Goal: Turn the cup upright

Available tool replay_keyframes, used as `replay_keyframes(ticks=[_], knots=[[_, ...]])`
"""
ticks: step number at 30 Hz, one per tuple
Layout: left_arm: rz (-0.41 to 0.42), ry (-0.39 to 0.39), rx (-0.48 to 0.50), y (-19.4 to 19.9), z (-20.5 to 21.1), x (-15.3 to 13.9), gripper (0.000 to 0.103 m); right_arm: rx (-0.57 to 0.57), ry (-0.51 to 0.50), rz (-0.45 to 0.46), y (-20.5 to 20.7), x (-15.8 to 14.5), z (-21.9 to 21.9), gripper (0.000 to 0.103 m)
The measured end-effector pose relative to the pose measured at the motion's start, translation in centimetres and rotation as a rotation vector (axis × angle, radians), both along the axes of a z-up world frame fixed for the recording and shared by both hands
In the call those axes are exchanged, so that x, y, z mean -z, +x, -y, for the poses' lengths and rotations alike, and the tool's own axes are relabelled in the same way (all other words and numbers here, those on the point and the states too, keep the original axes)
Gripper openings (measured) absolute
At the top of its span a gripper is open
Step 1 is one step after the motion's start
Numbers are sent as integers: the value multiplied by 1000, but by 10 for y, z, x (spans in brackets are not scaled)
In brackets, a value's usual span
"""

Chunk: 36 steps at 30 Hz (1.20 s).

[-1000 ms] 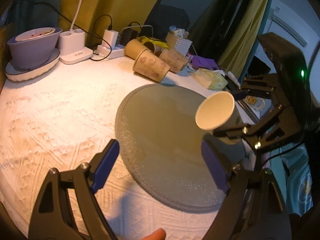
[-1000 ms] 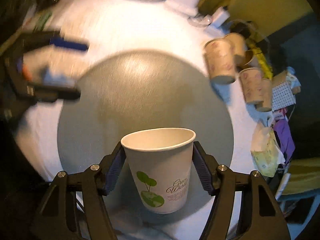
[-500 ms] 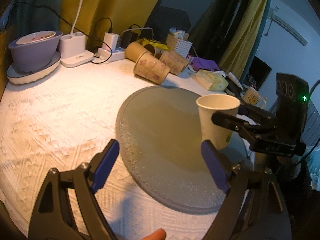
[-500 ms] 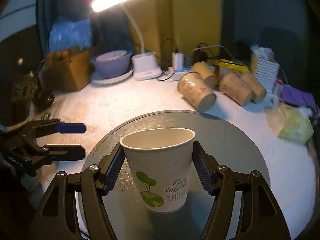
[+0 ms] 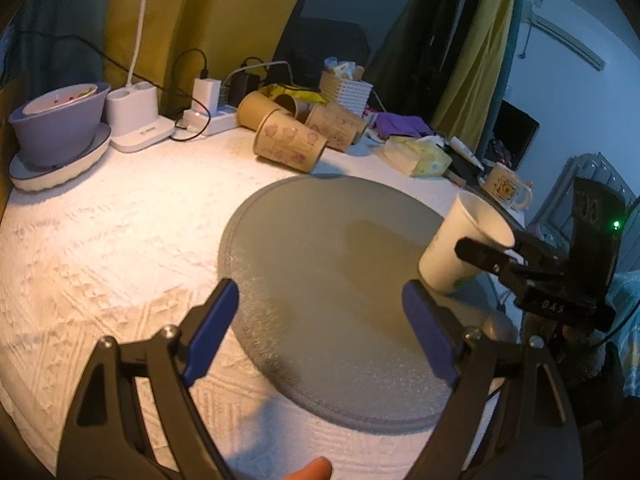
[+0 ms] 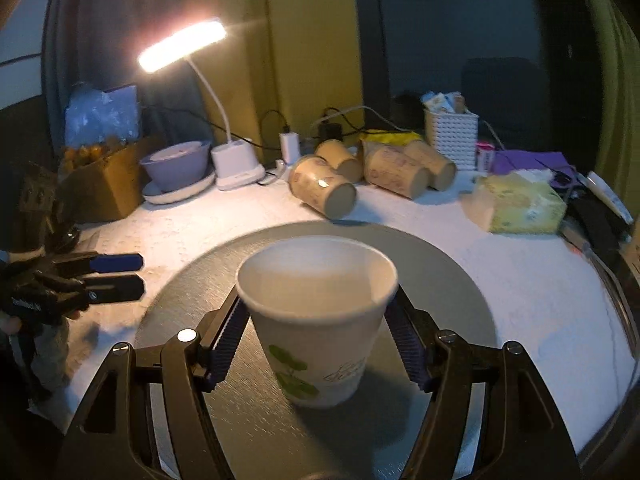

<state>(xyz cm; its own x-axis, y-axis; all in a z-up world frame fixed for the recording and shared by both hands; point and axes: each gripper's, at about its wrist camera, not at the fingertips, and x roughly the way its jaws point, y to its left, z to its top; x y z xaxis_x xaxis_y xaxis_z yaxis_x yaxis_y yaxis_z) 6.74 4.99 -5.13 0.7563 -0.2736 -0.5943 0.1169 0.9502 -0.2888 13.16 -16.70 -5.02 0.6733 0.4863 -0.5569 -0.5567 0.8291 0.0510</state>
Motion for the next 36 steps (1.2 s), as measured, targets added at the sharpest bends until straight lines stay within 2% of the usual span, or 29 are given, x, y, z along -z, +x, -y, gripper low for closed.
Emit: replay_keyframes(ticks=[6, 9, 12, 22, 36], knots=[[19, 44, 8, -1, 10, -4, 85, 41, -5, 0, 0, 2, 6, 71], [41, 78, 3, -5, 18, -9, 85, 52, -5, 4, -4, -4, 8, 78], [54, 96, -6, -11, 24, -15, 85, 67, -17, -13, -8, -7, 8, 78], [61, 112, -37, -27, 43, -29, 85, 142, -28, -61, -36, -19, 22, 78], [118, 149, -46, -51, 83, -57, 85, 184, 6, 8, -78, -52, 46, 78]])
